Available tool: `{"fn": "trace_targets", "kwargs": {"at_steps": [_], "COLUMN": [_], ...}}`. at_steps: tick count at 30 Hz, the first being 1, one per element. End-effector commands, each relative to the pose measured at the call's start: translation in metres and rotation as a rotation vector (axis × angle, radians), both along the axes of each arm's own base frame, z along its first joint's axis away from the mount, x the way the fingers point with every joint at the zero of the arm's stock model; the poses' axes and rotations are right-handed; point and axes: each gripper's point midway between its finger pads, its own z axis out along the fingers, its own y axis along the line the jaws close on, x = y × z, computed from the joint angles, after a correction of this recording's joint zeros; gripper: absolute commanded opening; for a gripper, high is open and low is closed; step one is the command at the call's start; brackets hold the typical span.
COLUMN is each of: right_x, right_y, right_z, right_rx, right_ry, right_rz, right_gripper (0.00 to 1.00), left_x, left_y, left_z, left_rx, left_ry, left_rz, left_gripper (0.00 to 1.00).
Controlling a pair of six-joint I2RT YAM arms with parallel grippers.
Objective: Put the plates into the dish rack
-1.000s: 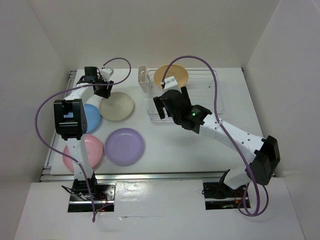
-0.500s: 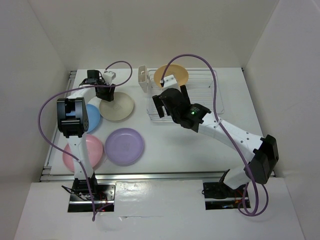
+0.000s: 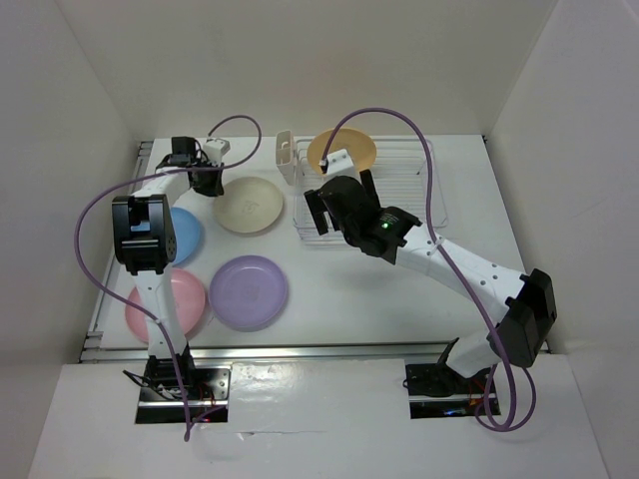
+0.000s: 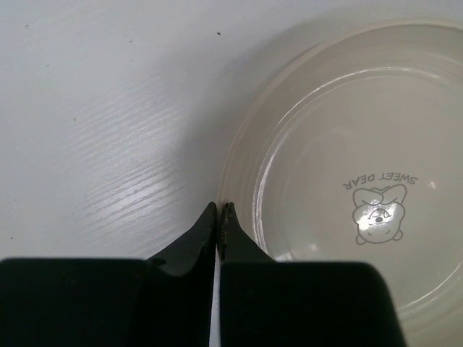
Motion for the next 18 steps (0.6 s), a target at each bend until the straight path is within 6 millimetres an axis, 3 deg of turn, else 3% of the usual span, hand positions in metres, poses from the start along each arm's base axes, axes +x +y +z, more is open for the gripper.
{"fn": "trace_targets", "kwargs": {"at_steps": [1,7,8,10,12,14,16,18], "right_x": [0.002,0.003,0.004,0.003,0.002,0.001,0.000,-0.001], "right_y": [-0.005,-0.002,-0.001,-0.002,-0.003,-0.004,-0.003,-0.004], "right_z": [0.018,0.019,0.020,0.024,0.019,0.021,0.024,0.021], "right_rx": [0.033,0.043,0.050,0.057,0.049,0.057,0.077,0.070], "right_ry": [-0.042,-0.044,-0.050,-0.056,-0.050,-0.057,-0.058,-0.052], "right_rz": [-0.022,-0.014,-0.014,-0.014,-0.014,-0.014,-0.010,-0.010], "right_gripper": [1.00,1.00,1.00,1.00,1.00,1.00,1.00,1.00], "left_x": [-0.003,0.019,0.026,0.034,0.043,0.048,0.047,0.042], "left_y": [-0.013,-0.032,-0.027,-0.024,-0.004,0.008,0.028,0.043], "left_z": [0.011,0.092,0.116,0.143,0.166,0.203,0.225,0.263], "left_rx": [-0.062,-0.066,-0.009,0.048,0.159,0.220,0.278,0.307], "left_ry": [0.002,-0.192,-0.262,-0.336,-0.396,-0.478,-0.520,-0.607], "left_rz": [-0.039,-0.106,-0.096,-0.067,0.030,0.109,0.219,0.316], "left_gripper": [0.00,0.00,0.00,0.00,0.00,0.00,0.00,0.00]}}
